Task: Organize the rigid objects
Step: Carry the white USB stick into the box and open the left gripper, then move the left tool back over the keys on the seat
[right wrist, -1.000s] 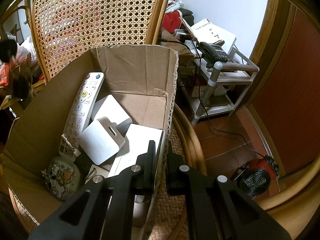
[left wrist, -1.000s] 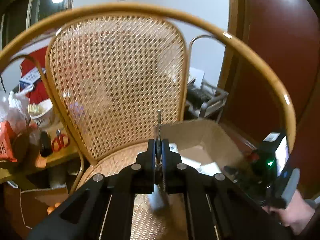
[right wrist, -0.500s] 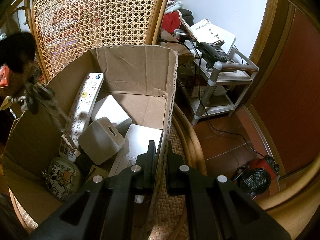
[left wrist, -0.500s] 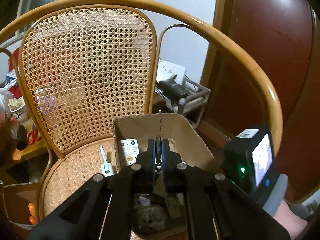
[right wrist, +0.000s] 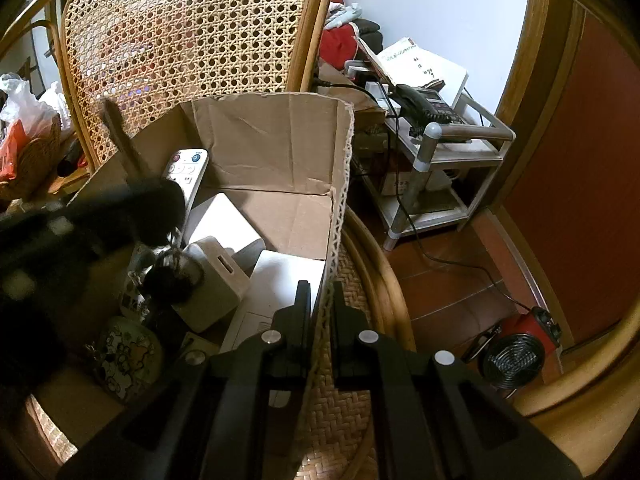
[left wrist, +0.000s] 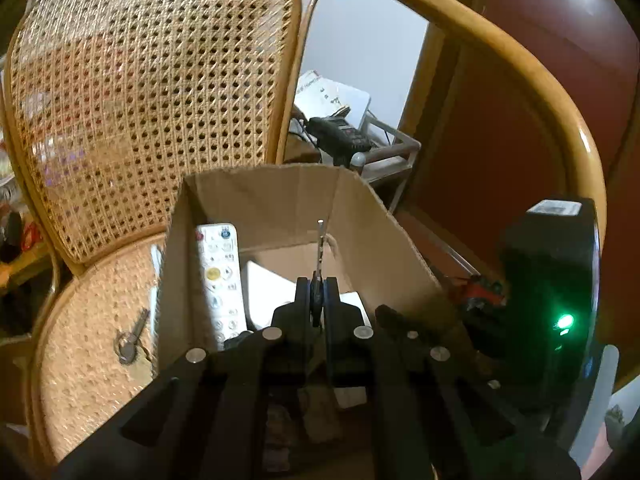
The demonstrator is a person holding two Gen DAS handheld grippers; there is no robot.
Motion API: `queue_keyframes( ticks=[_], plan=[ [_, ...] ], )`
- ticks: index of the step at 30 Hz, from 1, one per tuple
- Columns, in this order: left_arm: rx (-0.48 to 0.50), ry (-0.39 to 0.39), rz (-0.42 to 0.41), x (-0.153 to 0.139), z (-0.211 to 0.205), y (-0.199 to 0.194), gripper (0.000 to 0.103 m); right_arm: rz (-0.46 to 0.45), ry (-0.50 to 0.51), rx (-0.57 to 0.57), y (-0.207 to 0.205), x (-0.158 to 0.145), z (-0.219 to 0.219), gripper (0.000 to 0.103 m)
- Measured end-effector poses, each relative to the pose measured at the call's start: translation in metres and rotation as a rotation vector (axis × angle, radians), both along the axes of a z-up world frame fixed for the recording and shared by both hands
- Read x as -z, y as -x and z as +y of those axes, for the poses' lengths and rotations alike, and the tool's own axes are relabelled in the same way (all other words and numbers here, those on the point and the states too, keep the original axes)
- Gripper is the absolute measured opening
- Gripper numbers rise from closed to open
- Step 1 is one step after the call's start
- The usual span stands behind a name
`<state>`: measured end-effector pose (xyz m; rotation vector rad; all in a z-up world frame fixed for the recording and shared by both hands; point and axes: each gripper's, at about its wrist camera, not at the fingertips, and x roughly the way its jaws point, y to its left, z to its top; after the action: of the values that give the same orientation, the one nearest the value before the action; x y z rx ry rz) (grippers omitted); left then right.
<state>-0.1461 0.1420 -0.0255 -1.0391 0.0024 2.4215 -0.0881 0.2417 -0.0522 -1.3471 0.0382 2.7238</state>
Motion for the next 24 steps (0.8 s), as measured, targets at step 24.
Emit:
queue_keyframes(
  ticks=[24],
  plan=[
    [0.024,0.046,-0.077,0.025,0.006,0.012,0.029,0.004,0.020,0.005,0.003,0.000,0.005,0.009]
  ],
)
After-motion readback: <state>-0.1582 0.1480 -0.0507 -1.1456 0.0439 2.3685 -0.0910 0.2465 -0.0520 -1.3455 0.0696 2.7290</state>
